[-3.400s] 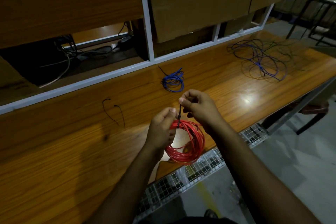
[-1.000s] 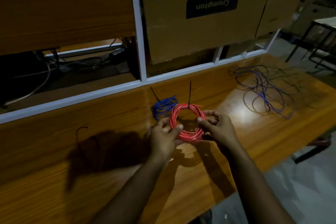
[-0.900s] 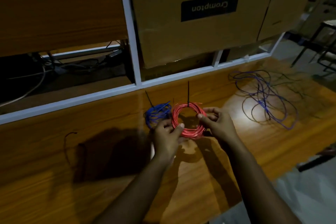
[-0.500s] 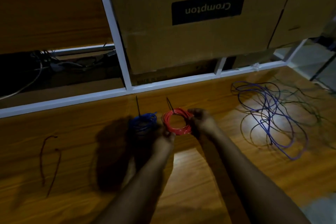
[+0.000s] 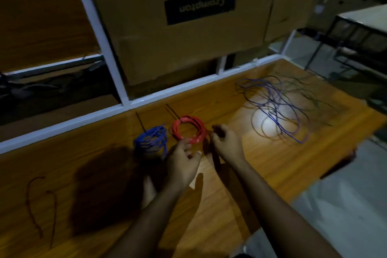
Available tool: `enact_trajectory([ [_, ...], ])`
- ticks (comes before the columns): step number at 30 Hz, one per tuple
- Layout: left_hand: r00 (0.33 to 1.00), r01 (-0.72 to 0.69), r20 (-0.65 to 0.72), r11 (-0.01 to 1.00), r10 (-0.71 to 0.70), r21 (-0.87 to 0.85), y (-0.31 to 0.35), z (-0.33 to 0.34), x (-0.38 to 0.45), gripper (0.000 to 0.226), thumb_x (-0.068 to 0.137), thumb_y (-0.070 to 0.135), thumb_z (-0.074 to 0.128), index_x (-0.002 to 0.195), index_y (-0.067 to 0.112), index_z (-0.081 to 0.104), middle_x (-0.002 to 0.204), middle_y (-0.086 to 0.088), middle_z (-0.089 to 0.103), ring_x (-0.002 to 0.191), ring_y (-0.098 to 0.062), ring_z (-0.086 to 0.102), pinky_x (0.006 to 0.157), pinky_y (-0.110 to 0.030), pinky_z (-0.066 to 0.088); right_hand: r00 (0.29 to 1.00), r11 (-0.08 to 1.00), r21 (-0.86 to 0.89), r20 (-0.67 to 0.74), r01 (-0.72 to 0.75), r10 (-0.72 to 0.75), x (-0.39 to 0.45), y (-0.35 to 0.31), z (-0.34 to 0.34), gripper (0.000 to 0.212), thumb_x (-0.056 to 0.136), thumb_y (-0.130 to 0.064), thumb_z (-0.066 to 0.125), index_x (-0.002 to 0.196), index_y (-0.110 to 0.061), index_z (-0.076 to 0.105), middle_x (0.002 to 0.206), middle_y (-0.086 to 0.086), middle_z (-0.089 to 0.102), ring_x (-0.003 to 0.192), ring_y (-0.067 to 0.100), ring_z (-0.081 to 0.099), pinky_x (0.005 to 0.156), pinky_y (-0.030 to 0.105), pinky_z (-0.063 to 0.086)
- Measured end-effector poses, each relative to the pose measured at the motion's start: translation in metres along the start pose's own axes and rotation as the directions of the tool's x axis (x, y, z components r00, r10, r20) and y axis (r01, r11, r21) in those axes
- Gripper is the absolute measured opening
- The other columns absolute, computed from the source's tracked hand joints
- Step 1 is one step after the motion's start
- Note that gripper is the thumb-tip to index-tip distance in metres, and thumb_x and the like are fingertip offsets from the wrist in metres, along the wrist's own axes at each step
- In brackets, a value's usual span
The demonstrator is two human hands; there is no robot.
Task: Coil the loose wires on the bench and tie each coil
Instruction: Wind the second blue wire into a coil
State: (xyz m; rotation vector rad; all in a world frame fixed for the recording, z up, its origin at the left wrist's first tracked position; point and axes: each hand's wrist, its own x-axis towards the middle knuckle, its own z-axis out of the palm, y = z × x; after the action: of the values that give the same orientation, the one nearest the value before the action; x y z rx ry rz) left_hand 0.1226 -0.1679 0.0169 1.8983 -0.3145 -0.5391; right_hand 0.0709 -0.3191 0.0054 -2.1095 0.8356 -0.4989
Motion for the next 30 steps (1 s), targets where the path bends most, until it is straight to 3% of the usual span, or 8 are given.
enact_trajectory([
  [3,0.982,-0.113,0.159,0.992,0.104,0.049,0.010,0.001,-0.012,0.046,0.092,0.026,0.067,0.134,0.033,0.051,0.119,0.019,0.057,0.106,-0.001,0.056,0.088,-0.041,0.057,0.998,1.000,0.007,-0.062,-0.007,0.007,-0.037,0.004,-0.013,0.033,0.097,-0.019,0.061,0.130,-0.014,0.061,0.117,-0.001,0.069,0.097,0.001,0.058,0.069,-0.003,0.041],
  [7,0.925,-0.214,0.326,0.977,0.196,0.020,0.027,0.013,-0.024,0.044,0.095,0.025,0.063,0.136,0.033,0.050,0.121,0.017,0.059,0.111,-0.002,0.055,0.085,-0.027,0.052,0.985,0.999,0.028,-0.171,-0.024,0.028,-0.071,0.013,-0.038,0.036,0.097,-0.022,0.061,0.133,-0.018,0.058,0.118,-0.002,0.068,0.097,0.002,0.061,0.071,0.000,0.040],
  [10,0.886,-0.259,0.400,0.966,0.234,0.009,0.037,0.030,-0.032,0.046,0.095,0.023,0.063,0.137,0.033,0.048,0.120,0.019,0.059,0.114,-0.004,0.055,0.087,-0.029,0.052,0.966,0.998,0.038,-0.254,-0.040,0.049,-0.082,0.026,-0.061,0.037,0.096,-0.020,0.062,0.132,-0.017,0.058,0.116,-0.002,0.069,0.096,0.003,0.062,0.069,-0.004,0.039],
  [13,0.876,-0.277,0.406,0.961,0.259,-0.015,0.042,0.053,-0.033,0.053,0.094,0.021,0.065,0.141,0.032,0.044,0.117,0.018,0.061,0.111,-0.004,0.057,0.090,-0.033,0.053,0.954,0.998,0.028,-0.294,-0.061,0.067,-0.076,0.045,-0.083,0.036,0.096,-0.020,0.062,0.131,-0.017,0.059,0.118,-0.003,0.068,0.097,0.005,0.062,0.073,0.003,0.041],
  [19,0.899,-0.251,0.366,0.968,0.241,-0.021,0.056,0.112,-0.024,0.055,0.095,0.020,0.063,0.144,0.031,0.040,0.112,0.012,0.067,0.100,0.001,0.060,0.074,-0.019,0.047,0.939,0.995,-0.067,-0.341,-0.069,0.042,-0.026,0.093,-0.133,0.031,0.093,-0.015,0.060,0.124,-0.014,0.063,0.120,0.002,0.067,0.094,0.014,0.066,0.085,0.032,0.054],
  [23,0.903,-0.253,0.365,0.967,0.225,0.030,0.068,0.159,-0.014,0.056,0.096,0.022,0.063,0.145,0.032,0.038,0.113,0.010,0.067,0.099,0.001,0.060,0.071,-0.014,0.045,0.970,0.972,-0.219,-0.243,-0.080,0.025,0.009,0.128,-0.156,0.039,0.091,-0.020,0.060,0.129,-0.015,0.057,0.124,0.006,0.059,0.106,0.024,0.062,0.090,0.037,0.051],
  [26,0.919,-0.246,0.330,0.968,0.216,0.052,0.076,0.184,-0.005,0.056,0.094,0.023,0.064,0.144,0.034,0.040,0.115,0.007,0.065,0.101,-0.001,0.060,0.077,-0.020,0.049,0.995,0.949,-0.312,-0.100,-0.052,0.021,0.025,0.145,-0.157,0.040,0.093,-0.029,0.059,0.132,-0.022,0.054,0.120,0.004,0.057,0.107,0.024,0.059,0.086,0.036,0.050],
  [30,0.947,-0.273,0.217,0.950,0.237,0.154,0.075,0.206,0.008,0.053,0.090,0.031,0.062,0.141,0.029,0.046,0.121,0.003,0.057,0.112,-0.015,0.056,0.093,-0.036,0.049,0.993,0.914,-0.388,0.061,0.116,-0.100,0.026,0.155,-0.159,0.022,0.092,-0.033,0.057,0.109,-0.030,0.070,0.095,-0.003,0.052,0.089,0.022,0.060,0.069,0.031,0.044],
])
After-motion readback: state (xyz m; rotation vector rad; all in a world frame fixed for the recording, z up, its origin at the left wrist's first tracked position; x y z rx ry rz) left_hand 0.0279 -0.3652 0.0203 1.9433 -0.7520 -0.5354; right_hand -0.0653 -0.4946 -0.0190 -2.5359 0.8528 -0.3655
